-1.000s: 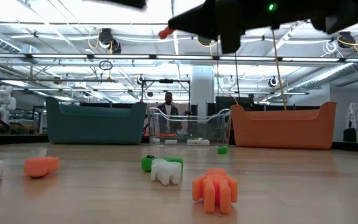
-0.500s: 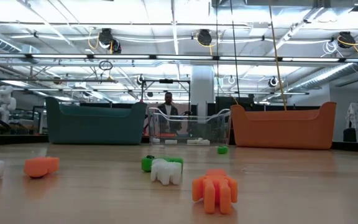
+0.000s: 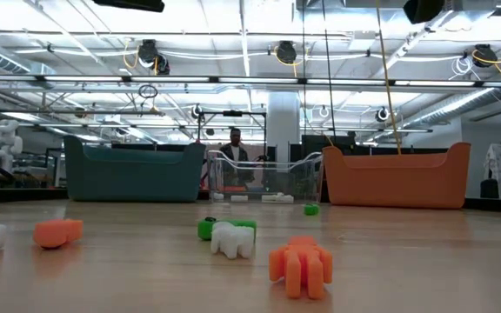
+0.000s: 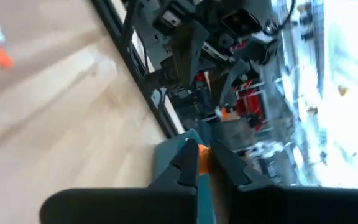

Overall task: Sort Halloween decoration
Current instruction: Put the orange skeleton toy into the orange bin

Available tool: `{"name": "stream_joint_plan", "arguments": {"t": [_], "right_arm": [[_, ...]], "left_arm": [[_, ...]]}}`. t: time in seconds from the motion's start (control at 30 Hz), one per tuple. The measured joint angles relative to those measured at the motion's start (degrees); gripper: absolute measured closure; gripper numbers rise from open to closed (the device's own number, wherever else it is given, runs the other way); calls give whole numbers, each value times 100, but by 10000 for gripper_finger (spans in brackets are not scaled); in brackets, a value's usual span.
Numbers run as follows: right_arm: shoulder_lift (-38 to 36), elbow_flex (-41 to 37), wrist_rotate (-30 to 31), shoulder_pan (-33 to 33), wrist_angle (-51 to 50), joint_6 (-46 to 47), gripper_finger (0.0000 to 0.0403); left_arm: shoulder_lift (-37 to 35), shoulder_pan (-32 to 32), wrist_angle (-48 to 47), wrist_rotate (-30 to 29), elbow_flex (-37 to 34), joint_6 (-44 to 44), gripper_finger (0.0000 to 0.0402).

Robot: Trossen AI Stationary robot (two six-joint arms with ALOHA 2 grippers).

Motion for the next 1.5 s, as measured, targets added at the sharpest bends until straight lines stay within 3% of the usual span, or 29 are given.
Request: {"name": "stream_joint_plan", "arguments": {"t": [0.3, 0.8, 1.03, 1.2, 1.5], "right_arm": [[0, 0, -2, 0, 2, -1211, 403], [0, 0, -15, 4, 3, -1380, 403], [0, 0, -26, 4, 59, -572, 403], [0, 0, 52, 0, 322, 774, 403], [-255, 0, 1828, -37, 304, 2535, 403]], "left_arm": [[2, -1, -6, 0, 0, 1, 160], [4, -1, -12, 101, 2, 0, 160], [4, -1, -16, 271, 2, 0, 160], [4, -1, -17, 271, 4, -2, 160], [4, -1, -17, 311, 7, -4, 160]]}}
